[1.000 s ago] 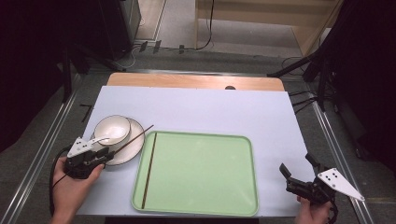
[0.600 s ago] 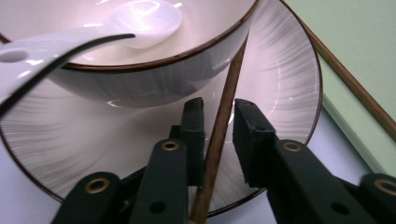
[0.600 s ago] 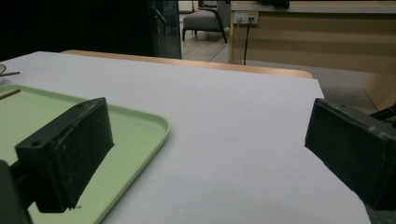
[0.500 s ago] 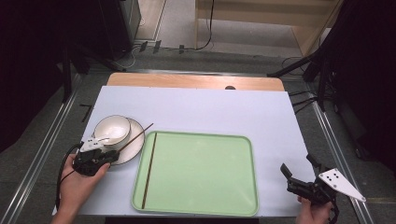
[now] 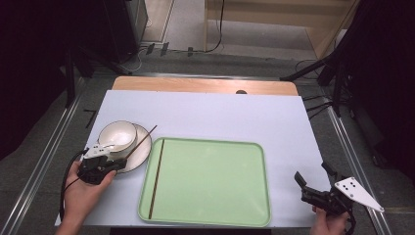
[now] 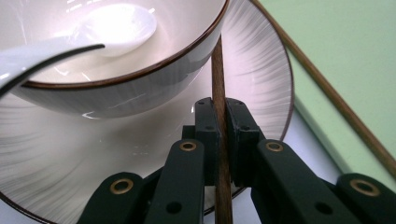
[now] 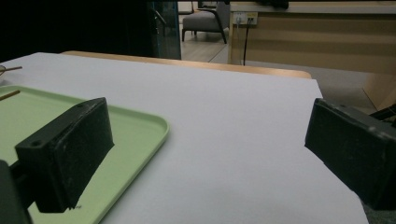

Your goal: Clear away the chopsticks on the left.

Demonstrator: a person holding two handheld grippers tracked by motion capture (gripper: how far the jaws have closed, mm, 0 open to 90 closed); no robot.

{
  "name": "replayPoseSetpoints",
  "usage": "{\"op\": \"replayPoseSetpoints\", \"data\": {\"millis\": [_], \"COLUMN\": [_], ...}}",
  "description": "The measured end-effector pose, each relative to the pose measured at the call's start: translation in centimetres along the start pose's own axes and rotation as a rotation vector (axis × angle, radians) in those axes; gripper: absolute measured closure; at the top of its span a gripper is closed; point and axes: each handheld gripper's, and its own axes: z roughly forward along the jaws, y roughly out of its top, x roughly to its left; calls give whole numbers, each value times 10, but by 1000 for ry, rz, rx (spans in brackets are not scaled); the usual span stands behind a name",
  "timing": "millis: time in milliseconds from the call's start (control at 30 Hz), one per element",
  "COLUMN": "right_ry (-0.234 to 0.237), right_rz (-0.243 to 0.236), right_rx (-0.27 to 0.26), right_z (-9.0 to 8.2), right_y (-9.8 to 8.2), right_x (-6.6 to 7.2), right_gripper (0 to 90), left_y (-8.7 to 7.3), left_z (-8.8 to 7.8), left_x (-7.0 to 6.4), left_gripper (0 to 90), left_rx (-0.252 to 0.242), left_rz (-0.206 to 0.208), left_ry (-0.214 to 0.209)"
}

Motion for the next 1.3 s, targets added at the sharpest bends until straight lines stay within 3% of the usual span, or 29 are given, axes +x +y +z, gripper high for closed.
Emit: {"op": "replayPoseSetpoints", "data": {"millis": [133, 333, 567, 767, 833, 1300], "right_ry": [0, 2, 6, 8, 8, 12], "right_rz": [0, 0, 0, -5, -6, -5], "right_rx": [0, 1, -1, -3, -3, 0], "right_z": [0, 0, 1, 1, 1, 2], "right_y": [0, 0, 1, 1, 1, 1], "right_x": [0, 0, 1, 1, 1, 1], "right_gripper": [13, 13, 13, 13, 13, 13], "left_y": [4, 7, 8, 5, 2, -4], "left_z": [-7, -16, -14, -3, 1, 34], "left_x": [-7, -17, -50, -80, -89, -142], "left_gripper": [848, 848, 848, 848, 848, 847], "left_rx": [-25, -54, -57, -60, -64, -29], "left_rz": [1, -36, -13, -18, -38, -64], "left_ry": [5, -17, -42, -91, -116, -206]}}
